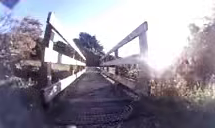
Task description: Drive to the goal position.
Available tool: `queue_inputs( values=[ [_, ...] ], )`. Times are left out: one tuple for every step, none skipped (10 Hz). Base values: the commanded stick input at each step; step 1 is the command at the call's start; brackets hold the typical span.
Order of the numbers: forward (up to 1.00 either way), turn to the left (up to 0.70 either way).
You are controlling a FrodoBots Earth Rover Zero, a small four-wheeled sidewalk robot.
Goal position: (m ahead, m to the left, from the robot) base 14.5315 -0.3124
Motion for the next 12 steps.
queue_inputs(
  values=[
    [0.45,0.00],
    [0.45,0.00],
    [0.45,0.00],
    [0.45,0.00],
    [0.45,0.00],
    [0.45,0.00],
    [0.57,0.00],
    [0.70,0.00],
    [0.70,0.00],
    [0.70,0.00],
    [0.70,0.00],
    [0.70,0.00]
  ],
)
